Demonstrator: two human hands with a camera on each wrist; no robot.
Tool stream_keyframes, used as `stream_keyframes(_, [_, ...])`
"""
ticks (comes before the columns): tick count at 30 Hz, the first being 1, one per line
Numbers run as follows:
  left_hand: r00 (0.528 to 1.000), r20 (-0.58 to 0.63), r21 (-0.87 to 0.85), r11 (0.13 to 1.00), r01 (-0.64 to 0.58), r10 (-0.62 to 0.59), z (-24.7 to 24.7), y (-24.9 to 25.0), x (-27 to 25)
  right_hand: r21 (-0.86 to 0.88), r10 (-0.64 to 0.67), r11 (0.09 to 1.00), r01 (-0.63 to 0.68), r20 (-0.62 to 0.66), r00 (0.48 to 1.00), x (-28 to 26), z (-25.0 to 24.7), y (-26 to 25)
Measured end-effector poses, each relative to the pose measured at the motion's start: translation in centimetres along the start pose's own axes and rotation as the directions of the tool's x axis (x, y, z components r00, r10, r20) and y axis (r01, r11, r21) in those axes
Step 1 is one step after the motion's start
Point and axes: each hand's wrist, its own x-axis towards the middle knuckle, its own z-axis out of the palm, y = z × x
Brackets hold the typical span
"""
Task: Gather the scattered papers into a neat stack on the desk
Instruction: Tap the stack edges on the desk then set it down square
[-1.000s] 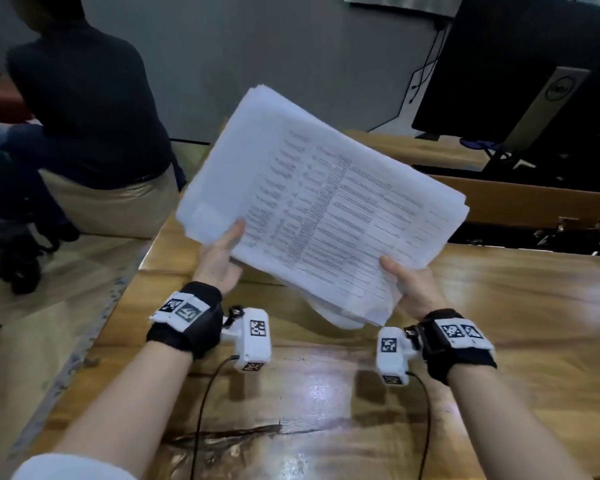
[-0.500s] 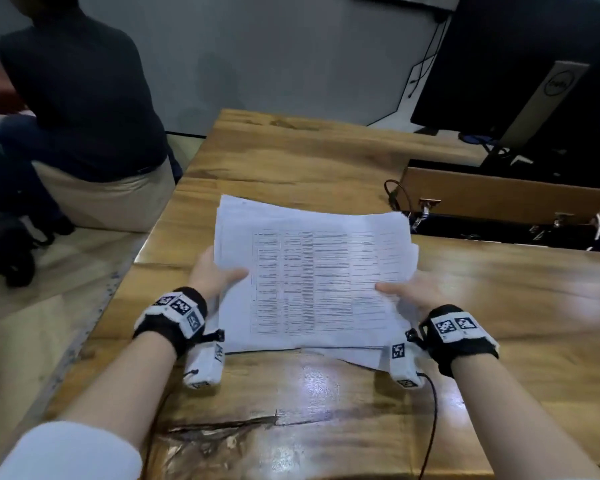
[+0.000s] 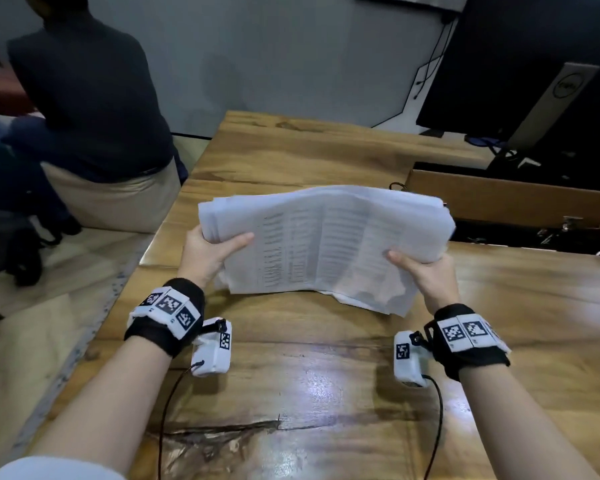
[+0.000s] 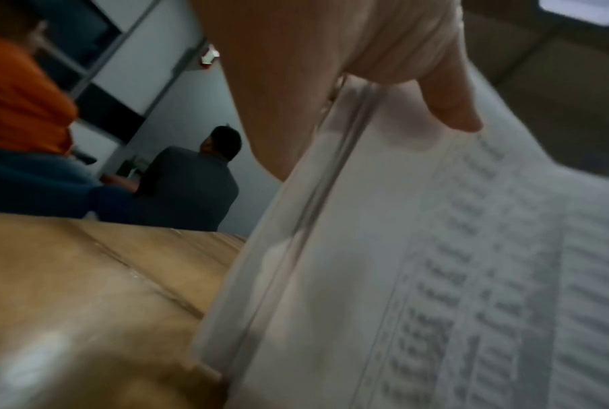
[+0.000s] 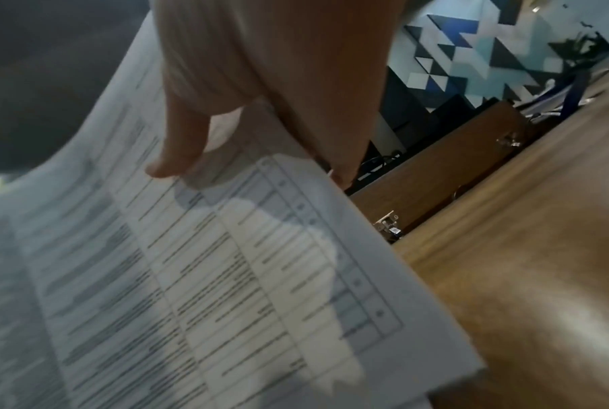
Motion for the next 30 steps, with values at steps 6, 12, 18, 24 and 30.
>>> stream_keyframes(6, [0.999,-0.035,-0.026,1.0,-0.005,0.004,0.3,-0.3,-0.6,0.099,-0.03,0.994,0.037,-0.077,0.997,-0.2,0.0,0.2])
stream_keyframes(12, [0.997,-0.069,-0.045,0.999,-0.025,0.022,2.0,0.7,-0.2,0.154,-0.079,0.983,0.1,-0.133,0.988,0.1,1.7,-1.1])
stream_keyframes(18, [0.997,-0.081,0.038,0.999,-0.013,0.016,2.6,1.2,-0.6,0.103,-0.082,0.99,0.099,-0.161,0.983,0.0,2.2,-1.3])
stream_keyframes(24, [0.977,-0.135,0.047,0.986,-0.158,0.164,1.9,3.0,-0.4,0.07,-0.153,0.984,0.165,-0.142,0.978,0.0,2.0,-2.6])
stream_keyframes(30, [0.971,-0.168,0.089,0.984,-0.156,0.169,1.7,2.7,-0.5,0.117,-0.106,0.985,0.13,-0.189,0.976,-0.1,2.3,-3.4])
